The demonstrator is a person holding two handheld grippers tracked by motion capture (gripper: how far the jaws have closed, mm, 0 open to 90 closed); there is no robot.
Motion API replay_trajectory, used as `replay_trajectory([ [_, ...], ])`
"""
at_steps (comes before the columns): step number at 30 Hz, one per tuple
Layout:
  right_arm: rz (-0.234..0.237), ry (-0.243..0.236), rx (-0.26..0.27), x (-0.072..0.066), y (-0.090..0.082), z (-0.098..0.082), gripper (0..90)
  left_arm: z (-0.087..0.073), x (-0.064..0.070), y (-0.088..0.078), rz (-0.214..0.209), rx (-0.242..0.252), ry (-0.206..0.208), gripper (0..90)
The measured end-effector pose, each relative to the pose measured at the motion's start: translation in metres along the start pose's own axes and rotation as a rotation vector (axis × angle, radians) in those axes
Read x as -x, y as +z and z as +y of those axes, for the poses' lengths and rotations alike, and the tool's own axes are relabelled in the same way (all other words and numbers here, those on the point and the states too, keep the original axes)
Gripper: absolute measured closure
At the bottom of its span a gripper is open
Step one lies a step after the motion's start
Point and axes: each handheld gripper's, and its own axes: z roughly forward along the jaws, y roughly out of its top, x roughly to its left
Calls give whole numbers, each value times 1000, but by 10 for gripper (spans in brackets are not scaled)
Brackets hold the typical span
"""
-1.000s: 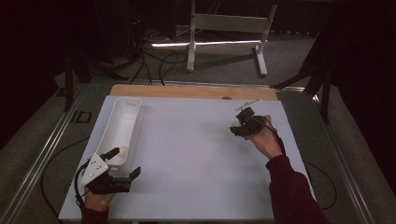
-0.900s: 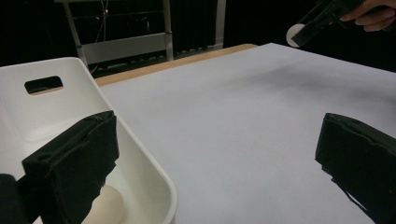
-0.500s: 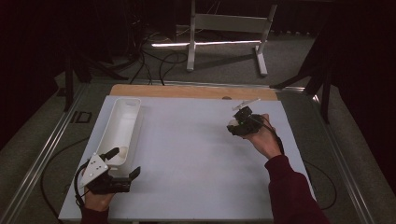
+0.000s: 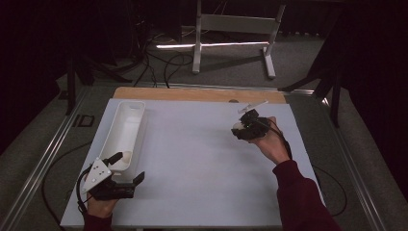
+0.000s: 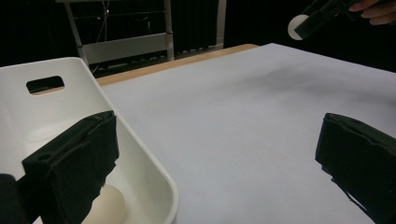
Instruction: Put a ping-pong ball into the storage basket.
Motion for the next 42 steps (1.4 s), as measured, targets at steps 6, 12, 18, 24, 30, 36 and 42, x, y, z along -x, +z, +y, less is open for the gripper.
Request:
replay_trajectory([
  [6,6,-11,13,-3,-3,4,508,0,0,0,1,-3,1,3],
  [12,18,-11,30,-5,-7,7,508,0,0,0,1,-2,1,3],
  [18,27,-12,40,-7,-9,11,508,0,0,0,2,-2,1,3],
  [24,38,-14,49,-10,-11,14,508,0,0,0,2,-3,2,3],
  [30,48,-20,58,-13,-13,17,508,0,0,0,4,-4,2,3],
  [36,54,-35,68,-16,-15,20,508,0,0,0,3,-3,3,3],
  [42,68,-40,81,-20,-16,23,508,0,0,0,3,-3,3,3],
])
